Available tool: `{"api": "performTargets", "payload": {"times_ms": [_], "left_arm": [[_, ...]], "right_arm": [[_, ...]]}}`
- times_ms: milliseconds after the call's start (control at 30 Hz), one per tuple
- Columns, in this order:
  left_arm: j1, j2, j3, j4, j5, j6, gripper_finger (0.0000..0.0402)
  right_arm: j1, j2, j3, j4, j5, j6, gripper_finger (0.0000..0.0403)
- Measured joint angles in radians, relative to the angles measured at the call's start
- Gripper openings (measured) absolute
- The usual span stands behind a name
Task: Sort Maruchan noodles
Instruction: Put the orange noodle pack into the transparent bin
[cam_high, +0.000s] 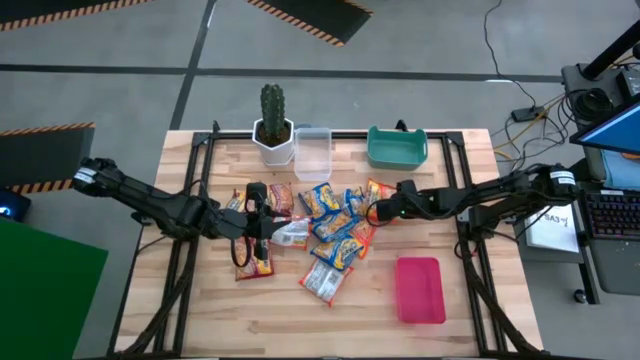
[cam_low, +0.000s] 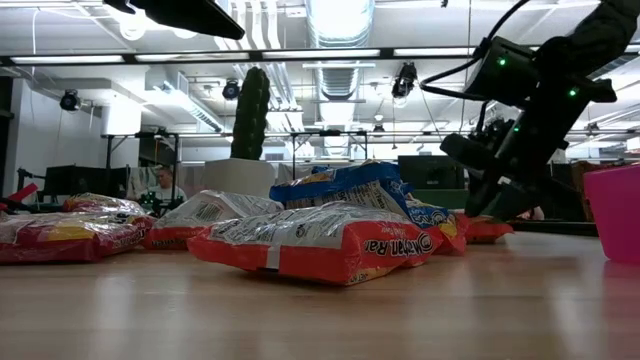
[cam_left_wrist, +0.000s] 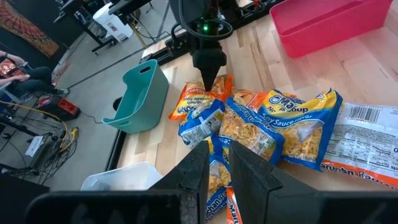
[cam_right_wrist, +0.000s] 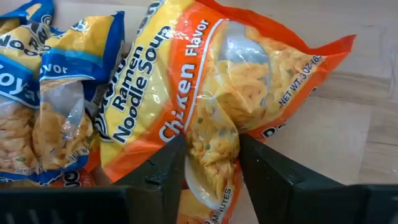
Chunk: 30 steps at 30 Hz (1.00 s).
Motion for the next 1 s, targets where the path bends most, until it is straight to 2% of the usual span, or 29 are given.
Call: {"api": "performTargets", "payload": {"times_ms": [467, 767, 1000], "left_arm": [[0.000, 0.000, 0.000, 0.000, 0.000, 0.000, 0.0045], [0.000, 0.000, 0.000, 0.000, 0.000, 0.000, 0.0045], [0.000, 0.000, 0.000, 0.000, 0.000, -0.001, 0.0045]], "right_arm": [[0.000, 0.001, 0.000, 0.008, 0.000, -0.010, 0.0016], [0.000, 0.001, 0.010, 0.013, 0.002, -0.045, 0.0010], [0.019, -0.027, 0.044, 0.015, 0.050, -0.111, 0.0009]]}}
